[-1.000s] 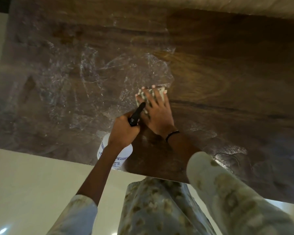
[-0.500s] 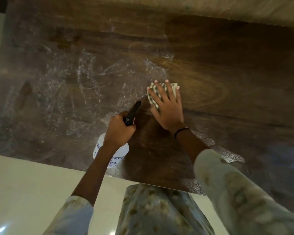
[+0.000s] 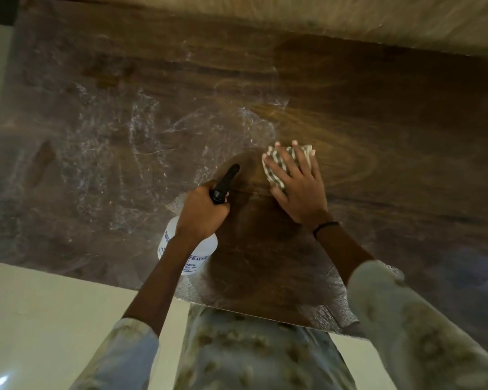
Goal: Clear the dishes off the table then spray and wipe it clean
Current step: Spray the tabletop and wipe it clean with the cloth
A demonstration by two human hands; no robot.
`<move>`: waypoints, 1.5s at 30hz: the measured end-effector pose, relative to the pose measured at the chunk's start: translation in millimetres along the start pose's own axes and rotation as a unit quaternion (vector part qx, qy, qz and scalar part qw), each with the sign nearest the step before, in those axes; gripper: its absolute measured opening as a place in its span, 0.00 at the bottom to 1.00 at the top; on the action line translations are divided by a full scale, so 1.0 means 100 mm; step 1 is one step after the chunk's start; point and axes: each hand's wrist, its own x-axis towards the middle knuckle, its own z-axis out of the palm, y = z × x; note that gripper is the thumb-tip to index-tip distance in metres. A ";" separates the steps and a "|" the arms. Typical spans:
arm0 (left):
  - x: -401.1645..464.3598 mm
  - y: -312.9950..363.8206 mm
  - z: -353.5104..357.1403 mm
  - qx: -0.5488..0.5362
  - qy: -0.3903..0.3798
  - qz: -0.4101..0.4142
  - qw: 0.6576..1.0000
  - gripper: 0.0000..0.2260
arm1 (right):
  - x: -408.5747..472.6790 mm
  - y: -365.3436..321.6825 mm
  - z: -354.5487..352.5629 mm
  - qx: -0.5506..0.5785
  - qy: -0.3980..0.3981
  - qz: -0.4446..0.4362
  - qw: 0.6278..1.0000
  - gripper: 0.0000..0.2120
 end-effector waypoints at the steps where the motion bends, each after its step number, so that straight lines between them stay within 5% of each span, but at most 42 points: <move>1: 0.01 0.02 0.00 -0.005 -0.001 0.002 1.000 0.05 | 0.17 -0.09 0.00 0.012 0.003 0.019 1.000 0.29; 9: 0.18 0.13 -0.05 0.021 -0.010 0.011 1.000 0.02 | 0.18 -0.71 0.20 0.036 -0.005 -0.147 0.988 0.21; 12: 0.27 0.20 -0.06 0.034 -0.016 0.017 0.999 0.04 | -0.15 -0.42 0.17 -0.008 -0.015 -0.202 0.979 0.28; 19: 0.53 0.33 -0.01 0.038 -0.049 0.009 0.998 0.05 | -0.11 0.13 -0.02 -0.019 -0.014 -0.039 0.999 0.31; 30: 0.89 0.41 -0.21 0.051 -0.072 0.047 0.995 0.04 | 0.02 0.21 -0.06 -0.021 -0.016 -0.028 0.999 0.30; 38: 1.17 0.40 -0.41 0.089 -0.080 0.053 0.991 0.04 | 1.07 0.23 -0.19 -0.012 0.011 0.051 0.999 0.29; 45: 1.38 0.44 -0.59 0.067 -0.053 0.077 0.993 0.06 | 1.34 -0.44 0.01 -0.021 0.011 -0.063 0.998 0.26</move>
